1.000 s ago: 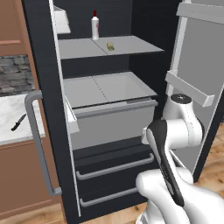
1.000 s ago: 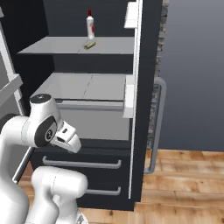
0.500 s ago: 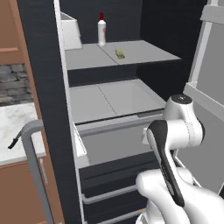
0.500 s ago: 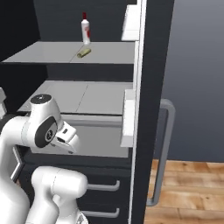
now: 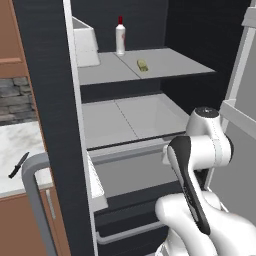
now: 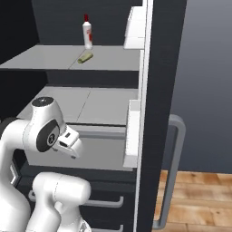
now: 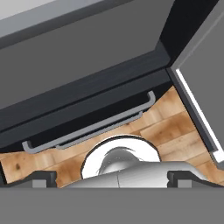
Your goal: Retrieve the butter from the fridge and place it on a plate on the dining table. Then retrieve the butter knife by the fridge and place it near the plate.
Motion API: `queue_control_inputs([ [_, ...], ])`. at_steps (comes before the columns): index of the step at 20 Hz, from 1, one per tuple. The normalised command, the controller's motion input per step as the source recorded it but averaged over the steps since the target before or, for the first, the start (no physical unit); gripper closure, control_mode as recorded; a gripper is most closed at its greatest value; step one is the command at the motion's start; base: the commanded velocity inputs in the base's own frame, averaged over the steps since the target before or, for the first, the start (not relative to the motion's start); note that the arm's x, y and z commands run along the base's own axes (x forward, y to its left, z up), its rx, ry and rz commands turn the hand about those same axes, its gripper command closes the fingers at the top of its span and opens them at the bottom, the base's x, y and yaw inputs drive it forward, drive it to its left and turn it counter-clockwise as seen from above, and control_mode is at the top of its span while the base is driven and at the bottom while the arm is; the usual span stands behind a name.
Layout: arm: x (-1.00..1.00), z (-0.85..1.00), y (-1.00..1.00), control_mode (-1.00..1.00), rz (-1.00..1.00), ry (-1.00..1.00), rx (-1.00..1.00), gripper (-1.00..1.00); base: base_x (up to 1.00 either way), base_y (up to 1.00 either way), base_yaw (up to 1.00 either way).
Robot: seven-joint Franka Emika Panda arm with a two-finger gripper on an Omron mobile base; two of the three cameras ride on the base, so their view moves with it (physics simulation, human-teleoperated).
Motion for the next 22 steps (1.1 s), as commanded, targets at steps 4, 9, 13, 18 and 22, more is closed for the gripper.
queue_control_inputs([
  [4, 0.00, 0.00, 0.00, 1.00, 0.00, 0.00, 0.00, -1.00, 0.64, 0.08, 0.00],
  [9, 0.10, 0.00, 0.00, -1.00, 0.00, 0.00, 0.00, -1.00, 0.29, 0.02, 0.00],
  [13, 0.07, 0.15, 0.03, -1.00, 0.00, -0.04, -0.02, -1.00, 0.00, 0.00, 0.00],
  [18, 0.01, 0.40, 0.05, -1.00, 0.00, -0.17, -0.08, -1.00, 0.00, 0.00, 0.00],
  [22, 0.01, 0.49, 0.14, -1.00, 0.00, -0.39, -0.02, -1.00, 0.00, 0.00, 0.00],
])
